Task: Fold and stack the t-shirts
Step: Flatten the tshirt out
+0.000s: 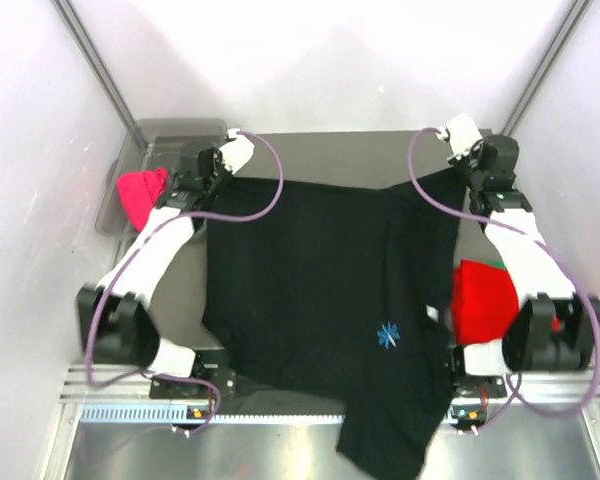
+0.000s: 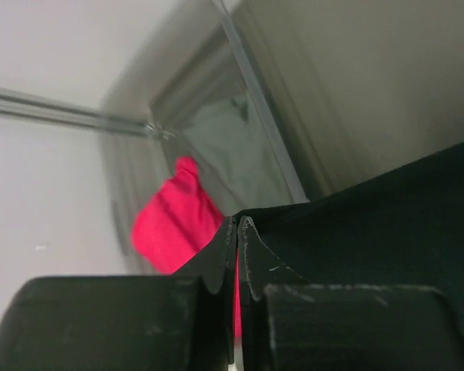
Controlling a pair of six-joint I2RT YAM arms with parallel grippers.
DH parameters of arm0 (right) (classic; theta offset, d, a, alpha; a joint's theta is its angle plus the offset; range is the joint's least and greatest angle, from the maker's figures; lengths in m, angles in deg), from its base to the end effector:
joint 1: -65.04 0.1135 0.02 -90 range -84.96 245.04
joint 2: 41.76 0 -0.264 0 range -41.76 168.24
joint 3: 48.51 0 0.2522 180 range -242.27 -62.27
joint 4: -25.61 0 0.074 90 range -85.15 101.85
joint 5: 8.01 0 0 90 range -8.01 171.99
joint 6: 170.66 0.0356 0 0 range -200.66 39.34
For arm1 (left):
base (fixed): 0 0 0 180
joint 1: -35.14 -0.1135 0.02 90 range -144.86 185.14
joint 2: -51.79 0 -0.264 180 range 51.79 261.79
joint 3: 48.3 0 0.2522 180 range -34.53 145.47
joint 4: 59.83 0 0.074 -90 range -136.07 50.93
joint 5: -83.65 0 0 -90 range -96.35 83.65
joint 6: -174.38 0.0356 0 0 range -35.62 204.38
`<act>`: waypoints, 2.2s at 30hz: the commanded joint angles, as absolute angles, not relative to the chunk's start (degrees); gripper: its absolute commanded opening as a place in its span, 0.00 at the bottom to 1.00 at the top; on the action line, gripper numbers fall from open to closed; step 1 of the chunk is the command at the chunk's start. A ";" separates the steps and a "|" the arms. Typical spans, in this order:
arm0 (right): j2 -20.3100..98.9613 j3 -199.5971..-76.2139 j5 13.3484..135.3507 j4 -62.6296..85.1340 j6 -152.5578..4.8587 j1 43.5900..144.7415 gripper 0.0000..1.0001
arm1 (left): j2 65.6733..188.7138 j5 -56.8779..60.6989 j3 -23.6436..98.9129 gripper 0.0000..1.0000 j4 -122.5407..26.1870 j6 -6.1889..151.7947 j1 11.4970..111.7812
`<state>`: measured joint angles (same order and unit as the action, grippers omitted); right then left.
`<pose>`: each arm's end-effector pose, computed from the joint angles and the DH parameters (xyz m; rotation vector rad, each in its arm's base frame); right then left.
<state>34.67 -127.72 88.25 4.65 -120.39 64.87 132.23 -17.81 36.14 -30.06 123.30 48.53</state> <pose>0.3139 -0.0048 0.3482 -0.5801 1.8384 -0.5749 0.3186 -0.0686 0.3441 0.7841 1.8883 0.4827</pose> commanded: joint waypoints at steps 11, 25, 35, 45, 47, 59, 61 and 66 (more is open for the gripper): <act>68.97 -149.44 94.38 25.73 -119.42 60.47 0.00 | 166.20 -17.25 49.29 0.00 -57.41 121.30 46.13; 81.73 -164.58 95.18 19.32 -111.95 60.38 0.00 | 190.72 -17.69 72.77 0.00 -84.55 132.36 47.53; 83.40 -162.28 96.76 22.84 -116.53 63.19 0.00 | 203.65 -3.54 89.77 0.00 -98.65 131.87 49.03; 86.48 -166.16 97.02 19.58 -111.96 64.07 0.00 | 212.03 5.88 100.66 0.00 -99.24 134.13 50.87; 85.86 -165.37 97.63 20.19 -111.34 64.07 0.00 | 210.35 4.47 95.84 0.00 -100.99 133.52 50.78; 83.23 -165.10 97.11 19.23 -107.65 64.51 0.00 | 215.36 13.39 111.75 0.00 -95.19 139.27 49.82; 83.14 -164.84 97.28 18.97 -107.56 64.60 0.00 | 213.16 14.74 108.13 0.00 -96.86 142.46 49.82; 83.84 -166.76 102.02 17.57 -108.26 64.60 0.00 | 210.79 5.89 105.31 0.00 -100.13 143.88 49.64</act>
<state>86.38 -163.24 98.44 17.63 -108.94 63.91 215.00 8.85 107.20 -96.22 140.54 49.86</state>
